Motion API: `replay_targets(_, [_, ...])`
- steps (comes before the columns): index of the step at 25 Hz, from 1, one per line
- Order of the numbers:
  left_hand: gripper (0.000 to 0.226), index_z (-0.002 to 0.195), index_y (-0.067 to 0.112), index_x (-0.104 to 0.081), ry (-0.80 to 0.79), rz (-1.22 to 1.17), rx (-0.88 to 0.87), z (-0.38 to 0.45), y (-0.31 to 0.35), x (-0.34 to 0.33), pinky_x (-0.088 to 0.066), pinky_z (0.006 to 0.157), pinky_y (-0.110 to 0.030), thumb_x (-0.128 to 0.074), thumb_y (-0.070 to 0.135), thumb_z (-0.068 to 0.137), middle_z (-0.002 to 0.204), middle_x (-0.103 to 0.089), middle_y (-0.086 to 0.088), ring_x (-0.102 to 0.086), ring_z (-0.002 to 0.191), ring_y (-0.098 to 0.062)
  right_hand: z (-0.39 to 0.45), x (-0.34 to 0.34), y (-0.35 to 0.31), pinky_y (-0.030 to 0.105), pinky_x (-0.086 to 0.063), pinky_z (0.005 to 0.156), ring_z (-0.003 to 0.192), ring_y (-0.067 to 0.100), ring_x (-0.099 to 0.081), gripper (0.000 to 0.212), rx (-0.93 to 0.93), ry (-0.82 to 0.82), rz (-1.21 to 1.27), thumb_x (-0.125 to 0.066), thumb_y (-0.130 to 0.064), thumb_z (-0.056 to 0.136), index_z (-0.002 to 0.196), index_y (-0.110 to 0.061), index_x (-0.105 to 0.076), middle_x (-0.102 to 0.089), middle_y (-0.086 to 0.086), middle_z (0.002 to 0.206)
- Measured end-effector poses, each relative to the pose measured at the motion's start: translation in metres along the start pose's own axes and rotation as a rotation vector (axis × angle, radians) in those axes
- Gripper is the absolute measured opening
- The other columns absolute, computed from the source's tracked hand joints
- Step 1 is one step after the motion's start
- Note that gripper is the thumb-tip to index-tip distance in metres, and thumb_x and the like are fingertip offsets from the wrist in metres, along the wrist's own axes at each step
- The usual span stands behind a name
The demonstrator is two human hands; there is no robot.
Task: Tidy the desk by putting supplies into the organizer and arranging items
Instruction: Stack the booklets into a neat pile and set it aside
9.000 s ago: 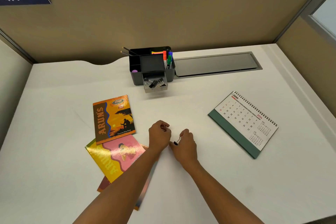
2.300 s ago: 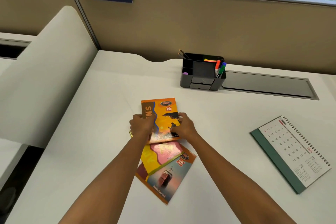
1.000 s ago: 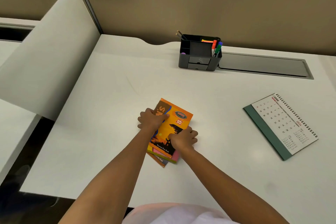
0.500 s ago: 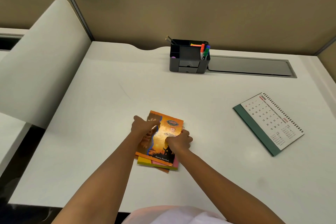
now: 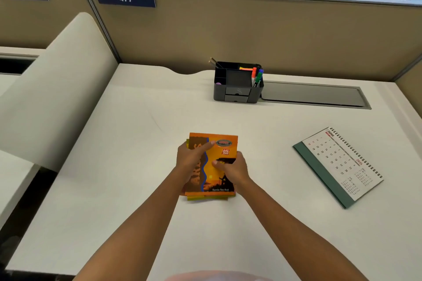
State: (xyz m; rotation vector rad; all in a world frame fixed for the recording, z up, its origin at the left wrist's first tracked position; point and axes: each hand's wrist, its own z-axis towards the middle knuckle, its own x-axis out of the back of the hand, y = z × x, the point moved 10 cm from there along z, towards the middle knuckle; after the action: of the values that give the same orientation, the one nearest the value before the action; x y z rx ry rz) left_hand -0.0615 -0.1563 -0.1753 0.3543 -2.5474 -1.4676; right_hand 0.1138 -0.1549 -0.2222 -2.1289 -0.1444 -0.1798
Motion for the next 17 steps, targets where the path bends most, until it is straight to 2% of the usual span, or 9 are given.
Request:
replay_targets(3, [0.040,0.095,0.014,-0.069,0.027,-0.178,-0.041,0.006,0.025,0.000,-0.058,0.073,-0.036,-0.071,0.051,0.081,0.086,-0.075,-0.007,-0.072,0.079,-0.025,-0.005,0.011,-0.057,0.016,-0.054,0.069,0.085,0.000,-0.065,0.050,0.266,0.113,0.019,-0.084,-0.016,0.073,0.110,-0.024,-0.051,-0.065,-0.013,0.097])
replay_targets(5, [0.034,0.082,0.016,-0.062,0.076,-0.263,-0.109,0.009,0.045,0.003,-0.054,0.072,-0.035,-0.061,0.050,0.089,0.076,-0.072,-0.005,-0.068,0.071,-0.022,-0.007,0.009,-0.083,0.013,-0.054,0.067,0.082,-0.006,-0.066,0.049,0.382,0.136,0.056,-0.083,-0.010,0.075,0.107,-0.027,-0.050,-0.064,-0.018,0.095])
replay_targets(8, [0.032,0.084,0.011,-0.056,0.148,-0.310,-0.241,0.007,0.073,0.008,-0.048,0.059,-0.022,-0.050,0.038,0.099,0.062,-0.062,0.005,-0.059,0.056,-0.007,-0.009,0.003,-0.104,0.020,-0.058,0.075,0.089,-0.002,-0.068,0.052,0.460,0.107,0.106,-0.085,-0.019,0.073,0.109,-0.029,-0.050,-0.065,-0.020,0.096])
replay_targets(9, [0.032,0.088,0.008,-0.057,0.169,-0.317,-0.260,0.007,0.076,0.010,-0.046,0.056,-0.021,-0.047,0.036,0.100,0.063,-0.061,0.004,-0.057,0.053,-0.005,-0.009,0.001,-0.109,0.022,-0.059,0.077,0.091,0.001,-0.068,0.052,0.482,0.097,0.113,-0.086,-0.024,0.072,0.110,-0.028,-0.051,-0.066,-0.019,0.096])
replay_targets(11, [0.031,0.089,0.010,-0.060,0.192,-0.305,-0.276,0.012,0.073,0.015,-0.046,0.061,-0.026,-0.045,0.035,0.100,0.071,-0.061,-0.001,-0.059,0.061,-0.010,-0.006,0.000,-0.110,0.031,-0.060,0.079,0.089,0.007,-0.070,0.042,0.475,0.094,0.175,-0.082,-0.032,0.076,0.107,-0.025,-0.055,-0.070,-0.014,0.093])
replay_targets(13, [0.029,0.086,0.011,-0.061,0.179,-0.299,-0.277,0.018,0.067,0.015,-0.047,0.061,-0.028,-0.043,0.030,0.100,0.070,-0.063,-0.002,-0.059,0.061,-0.014,0.001,0.000,-0.106,0.041,-0.060,0.078,0.082,0.016,-0.070,0.030,0.421,0.102,0.305,-0.071,-0.042,0.085,0.093,-0.016,-0.057,-0.071,-0.005,0.086])
replay_targets(15, [0.028,0.083,0.010,-0.058,0.166,-0.313,-0.249,0.020,0.059,0.012,-0.046,0.049,-0.022,-0.041,0.023,0.101,0.060,-0.065,0.003,-0.059,0.050,-0.011,0.009,-0.001,-0.096,0.041,-0.056,0.072,0.073,0.020,-0.065,0.037,0.349,0.112,0.434,-0.057,-0.047,0.093,0.079,-0.013,-0.052,-0.064,0.003,0.076])
replay_targets(17, [0.029,0.079,0.009,-0.057,0.169,-0.330,-0.227,0.020,0.051,0.010,-0.042,0.042,-0.018,-0.041,0.019,0.101,0.055,-0.064,0.005,-0.057,0.045,-0.010,0.012,-0.001,-0.089,0.038,-0.053,0.070,0.071,0.018,-0.061,0.037,0.304,0.150,0.506,-0.048,-0.045,0.098,0.073,-0.017,-0.048,-0.058,0.000,0.071])
